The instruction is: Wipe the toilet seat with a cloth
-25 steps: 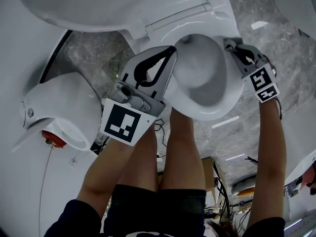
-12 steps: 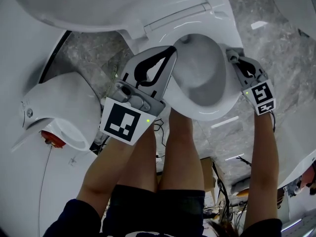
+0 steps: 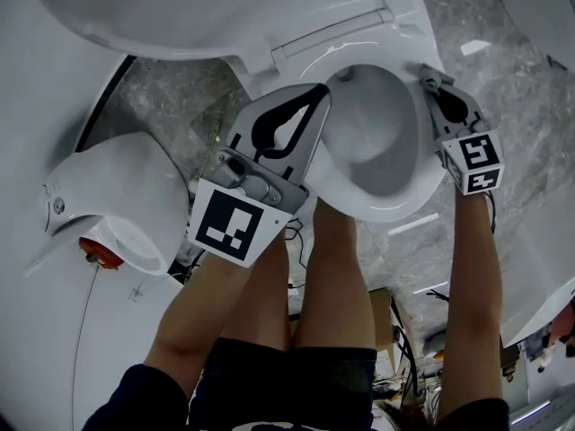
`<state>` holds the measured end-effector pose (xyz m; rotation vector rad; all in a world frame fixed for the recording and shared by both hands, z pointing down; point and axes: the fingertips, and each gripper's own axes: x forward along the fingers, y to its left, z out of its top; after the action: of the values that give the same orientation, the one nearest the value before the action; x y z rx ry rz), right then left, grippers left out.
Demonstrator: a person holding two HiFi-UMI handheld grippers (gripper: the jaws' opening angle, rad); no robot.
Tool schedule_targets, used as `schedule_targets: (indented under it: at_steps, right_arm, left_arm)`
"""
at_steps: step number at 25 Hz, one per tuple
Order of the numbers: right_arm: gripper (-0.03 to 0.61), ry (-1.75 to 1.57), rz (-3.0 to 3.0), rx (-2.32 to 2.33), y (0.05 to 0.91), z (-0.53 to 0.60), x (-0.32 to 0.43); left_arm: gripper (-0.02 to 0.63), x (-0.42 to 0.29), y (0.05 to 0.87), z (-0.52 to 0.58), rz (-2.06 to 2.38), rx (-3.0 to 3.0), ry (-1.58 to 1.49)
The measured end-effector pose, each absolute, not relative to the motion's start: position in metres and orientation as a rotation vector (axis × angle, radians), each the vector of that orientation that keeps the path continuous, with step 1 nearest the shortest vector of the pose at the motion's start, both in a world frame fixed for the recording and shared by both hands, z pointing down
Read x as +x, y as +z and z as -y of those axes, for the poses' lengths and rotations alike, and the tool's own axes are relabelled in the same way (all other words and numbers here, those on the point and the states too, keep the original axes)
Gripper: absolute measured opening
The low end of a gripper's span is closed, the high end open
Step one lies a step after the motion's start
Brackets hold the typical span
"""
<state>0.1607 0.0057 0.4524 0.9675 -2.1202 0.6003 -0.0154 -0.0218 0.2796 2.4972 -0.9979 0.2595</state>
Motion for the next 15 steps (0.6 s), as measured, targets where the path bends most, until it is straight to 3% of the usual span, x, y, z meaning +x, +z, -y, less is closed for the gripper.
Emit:
schedule_targets:
  at_steps: [9, 15]
  right_arm:
    - [0.026, 0.577, 2.193, 1.064, 0.438, 0.056, 0.152]
    - [0.026, 0.666, 2.091, 1.191, 0.441, 0.039, 0.166]
  left_arm:
    - [0.020, -0.013, 0.282, 0.015, 0.977, 2.503, 0.267]
    - [0.020, -0.016, 0.279, 0.013, 0.986, 2.500, 0.259]
